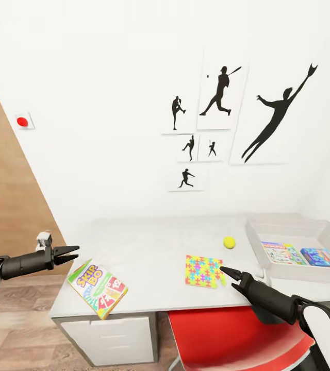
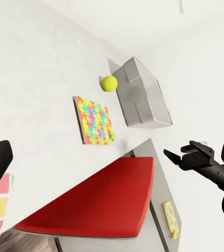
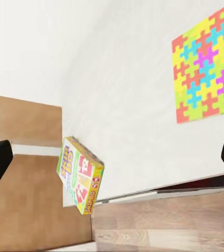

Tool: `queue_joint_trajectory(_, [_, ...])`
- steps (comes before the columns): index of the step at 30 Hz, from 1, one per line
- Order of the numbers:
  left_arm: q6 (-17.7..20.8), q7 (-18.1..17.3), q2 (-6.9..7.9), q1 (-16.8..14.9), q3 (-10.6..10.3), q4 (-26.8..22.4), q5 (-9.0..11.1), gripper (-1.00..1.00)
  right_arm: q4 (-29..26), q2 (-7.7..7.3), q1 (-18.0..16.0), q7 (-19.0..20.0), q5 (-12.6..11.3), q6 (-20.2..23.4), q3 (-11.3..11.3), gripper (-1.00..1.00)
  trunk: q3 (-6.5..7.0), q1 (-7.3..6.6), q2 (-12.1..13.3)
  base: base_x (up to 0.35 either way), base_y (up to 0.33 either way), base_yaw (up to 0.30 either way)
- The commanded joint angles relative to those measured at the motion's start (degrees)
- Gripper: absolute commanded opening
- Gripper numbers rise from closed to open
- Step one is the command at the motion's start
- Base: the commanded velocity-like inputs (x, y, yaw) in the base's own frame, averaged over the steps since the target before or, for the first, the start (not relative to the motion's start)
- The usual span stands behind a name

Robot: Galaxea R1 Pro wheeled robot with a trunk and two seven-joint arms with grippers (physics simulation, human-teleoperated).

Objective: Put all the toys in the child's room - the three board games (two on the bed and one on the table), the two jigsaw puzzles on the table, and the tennis ball on the table - inside the toy box on the table in the child's room.

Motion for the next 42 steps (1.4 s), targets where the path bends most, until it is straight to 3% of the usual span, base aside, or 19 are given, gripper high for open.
queue_joint_trajectory(1, [0.6,-0.4,-0.03,-0.08,0.1,-0.01,-0.46,1.0,-0.04,-0.01,-0.04,-0.02,-0.07,0.27,-0.07,1.0,-0.13,0.03,-0.12,-0.005,0.0,0.283])
queue_joint_trajectory(15, [0.6,-0.39,-0.01,-0.08,0.1,-0.01,-0.9,1.0,0.02,-0.01,-0.04,0.21,-0.06,0.35,-0.13,1.0,-0.17,0.03,-0.12,-0.001,0.014,0.254])
queue_joint_trajectory(42, [0.6,-0.4,0.2,-0.08,0.17,-0.01,-0.92,1.0,-0.13,-0.01,-0.04,0.24,-0.07,0.28,-0.49,1.0,-0.19,0.03,-0.12,-0.051,0.054,0.011])
